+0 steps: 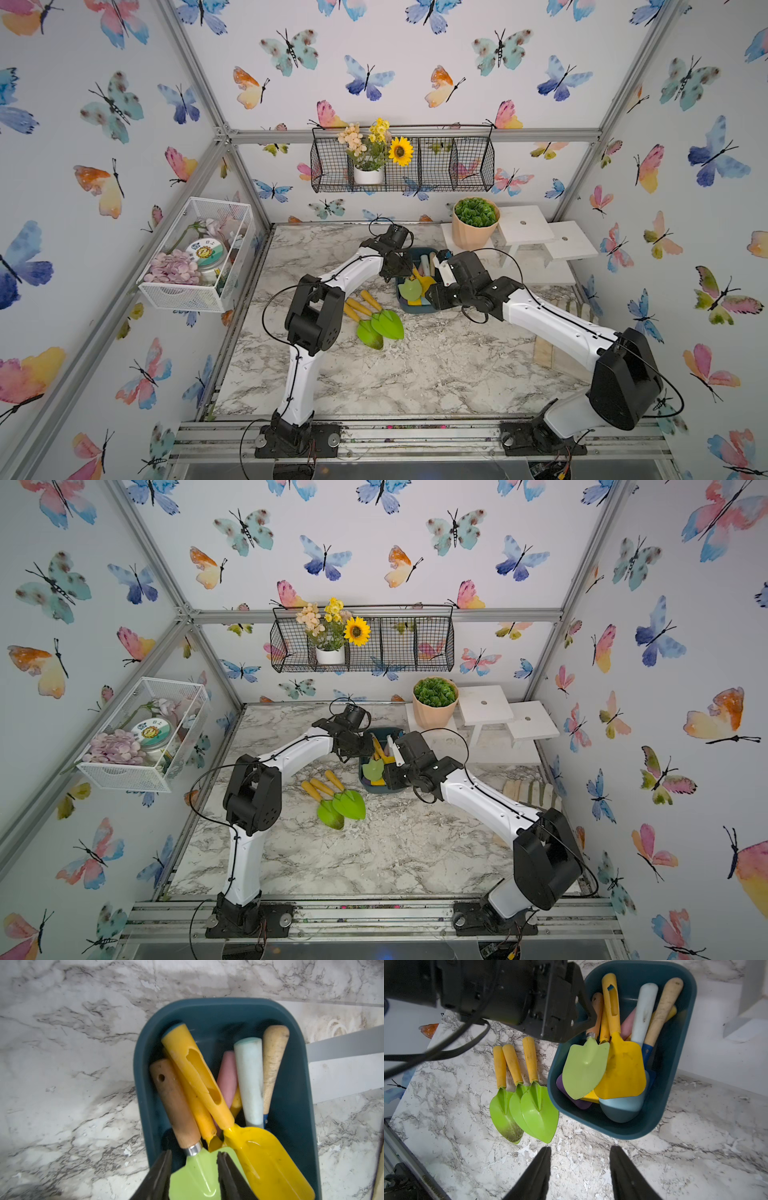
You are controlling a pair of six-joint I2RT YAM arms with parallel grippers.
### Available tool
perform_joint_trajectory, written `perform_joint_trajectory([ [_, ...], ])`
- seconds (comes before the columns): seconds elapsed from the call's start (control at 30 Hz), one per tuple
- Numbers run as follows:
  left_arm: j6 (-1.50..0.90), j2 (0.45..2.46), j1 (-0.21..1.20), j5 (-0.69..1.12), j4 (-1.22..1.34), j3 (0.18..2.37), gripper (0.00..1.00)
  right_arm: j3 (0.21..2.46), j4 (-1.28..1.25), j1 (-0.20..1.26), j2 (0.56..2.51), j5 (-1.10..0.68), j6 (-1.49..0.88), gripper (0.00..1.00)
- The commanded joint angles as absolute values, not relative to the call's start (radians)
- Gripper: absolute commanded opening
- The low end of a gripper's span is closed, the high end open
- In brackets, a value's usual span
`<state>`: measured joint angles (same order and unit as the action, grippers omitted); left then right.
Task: Put the shovel into the storage box
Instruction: Place the shovel in the storage box.
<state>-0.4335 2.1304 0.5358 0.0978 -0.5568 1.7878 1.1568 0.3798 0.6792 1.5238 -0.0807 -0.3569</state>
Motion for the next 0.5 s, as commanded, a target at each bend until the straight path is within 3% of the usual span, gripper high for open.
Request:
perform_joint_trajectory([
  [0.0, -0.430, 2.031, 0.532, 0.072, -0.546, 1.763, 0.43, 1.188, 0.380, 0.675, 1.539, -0.089, -0.367, 0.51],
  [0.47, -0.505, 1.783, 0.505, 0.056, -0.503, 1.499, 0.43, 1.245, 0.371, 0.675, 1.584, -0.180, -0.347, 0.51],
])
